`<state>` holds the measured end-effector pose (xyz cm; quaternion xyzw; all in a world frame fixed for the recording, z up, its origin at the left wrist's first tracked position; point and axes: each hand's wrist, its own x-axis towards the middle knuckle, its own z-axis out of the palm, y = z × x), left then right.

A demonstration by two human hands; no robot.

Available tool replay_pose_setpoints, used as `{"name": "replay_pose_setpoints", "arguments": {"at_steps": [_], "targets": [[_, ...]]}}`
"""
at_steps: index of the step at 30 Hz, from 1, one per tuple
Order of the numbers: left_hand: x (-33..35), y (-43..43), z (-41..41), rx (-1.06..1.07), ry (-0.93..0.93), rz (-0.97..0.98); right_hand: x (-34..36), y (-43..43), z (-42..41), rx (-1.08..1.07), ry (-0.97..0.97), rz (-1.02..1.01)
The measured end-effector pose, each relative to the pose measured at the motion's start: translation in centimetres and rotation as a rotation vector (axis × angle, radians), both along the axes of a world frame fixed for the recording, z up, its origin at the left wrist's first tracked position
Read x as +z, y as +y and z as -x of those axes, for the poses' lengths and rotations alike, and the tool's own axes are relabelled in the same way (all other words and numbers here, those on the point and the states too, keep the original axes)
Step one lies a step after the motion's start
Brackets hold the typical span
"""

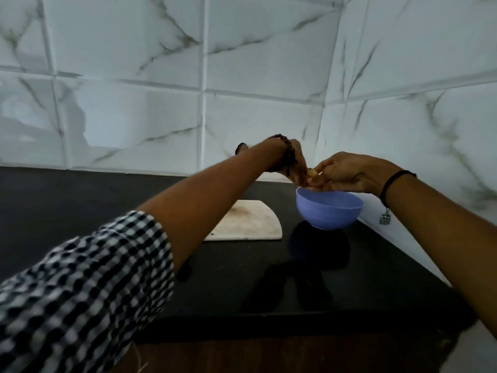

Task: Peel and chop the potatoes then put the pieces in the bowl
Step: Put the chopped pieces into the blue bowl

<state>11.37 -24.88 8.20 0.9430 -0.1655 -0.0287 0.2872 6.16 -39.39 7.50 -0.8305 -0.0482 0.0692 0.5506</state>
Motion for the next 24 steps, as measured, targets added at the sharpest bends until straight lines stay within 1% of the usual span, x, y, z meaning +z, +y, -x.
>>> {"name": "replay_pose_setpoints", "arguments": {"at_steps": [3, 6, 7, 8, 11, 15, 20, 24], "targets": [[-1.3, -2.4, -0.3, -0.028, -0.009, -0.053, -0.9, -1.5, -0.3, -0.065, -0.019, 0.142], [-2.1, -3.6, -0.2, -0.07, 0.059, -0.04, -1.5, -2.3, -0.7, -0.147, -0.083, 0.412], [-2.2, -3.7, -0.1, -0.085, 0.079, -0.046, -1.6, -2.5, -0.9, -0.166, -0.095, 0.46], [-2.3, -3.8, -0.2, -0.095, 0.086, -0.05, -1.7, -2.6, -0.9, -0.178, -0.097, 0.461], [-2.1, -3.7, -0.2, -0.127, 0.083, -0.052, -1.8, -2.7, -0.7, -0.187, -0.087, 0.381], [-2.0, -2.7, -0.4, -0.155, 0.058, -0.001, -1.9, -2.4, -1.4, -0.19, -0.12, 0.313], [-2.0, -1.6, 0.4, -0.17, 0.037, 0.093, -1.9, -1.6, -1.4, -0.219, -0.203, 0.356], [-1.9, -0.3, 1.2, -0.161, 0.003, 0.121, -1.7, -0.5, -0.6, -0.24, -0.248, 0.381]]}}
